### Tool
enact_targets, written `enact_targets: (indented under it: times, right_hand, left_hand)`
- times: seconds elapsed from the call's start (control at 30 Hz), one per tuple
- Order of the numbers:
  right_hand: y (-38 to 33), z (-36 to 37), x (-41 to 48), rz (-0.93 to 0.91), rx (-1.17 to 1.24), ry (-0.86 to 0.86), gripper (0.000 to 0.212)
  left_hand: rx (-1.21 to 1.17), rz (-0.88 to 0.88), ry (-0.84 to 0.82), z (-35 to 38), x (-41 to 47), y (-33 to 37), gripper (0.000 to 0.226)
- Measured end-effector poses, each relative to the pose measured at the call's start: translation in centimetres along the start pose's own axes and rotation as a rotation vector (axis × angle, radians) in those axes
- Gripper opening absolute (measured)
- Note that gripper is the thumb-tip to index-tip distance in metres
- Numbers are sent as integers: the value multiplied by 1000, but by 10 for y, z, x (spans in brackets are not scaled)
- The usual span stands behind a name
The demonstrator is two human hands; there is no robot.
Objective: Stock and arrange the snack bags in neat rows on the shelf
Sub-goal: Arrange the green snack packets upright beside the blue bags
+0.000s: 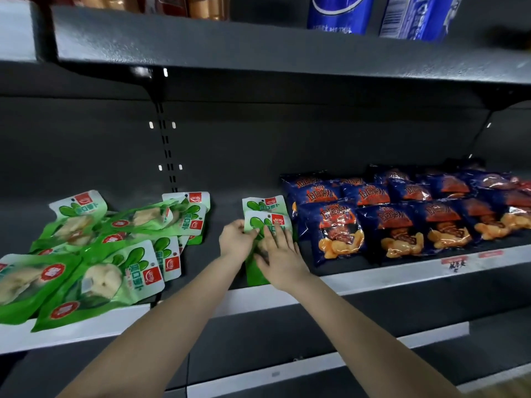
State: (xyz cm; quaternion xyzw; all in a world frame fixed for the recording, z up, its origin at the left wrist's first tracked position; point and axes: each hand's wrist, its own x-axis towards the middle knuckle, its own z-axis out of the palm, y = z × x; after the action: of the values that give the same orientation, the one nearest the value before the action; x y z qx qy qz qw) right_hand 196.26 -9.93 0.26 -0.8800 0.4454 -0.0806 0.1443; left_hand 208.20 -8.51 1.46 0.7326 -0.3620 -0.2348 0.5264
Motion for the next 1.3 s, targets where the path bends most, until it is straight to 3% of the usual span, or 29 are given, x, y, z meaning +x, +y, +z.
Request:
enact_targets:
  times: [0.2,0.5,0.73,0.93,1.1,1.3]
  right_hand:
    - [-1,1,18,51,-102,-73,69]
    - [1,4,43,68,-155,-31,65]
    - [5,5,57,75,-167,-12,62]
    - [6,6,65,65,-146,17,62]
    - [8,8,64,54,-142,66,61]
    - [5,3,70,81,-166,-13,61]
  left_hand:
    - [166,144,23,-8,0,-2,26]
    - [198,157,-159,-10,14,-9,41]
    - [435,318,-71,-2,14,-19,40]
    - [784,227,19,-3,24,-29,51]
    - [823,184,7,-6,28,-33,46]
    - [832,193,-1,-6,28,-33,44]
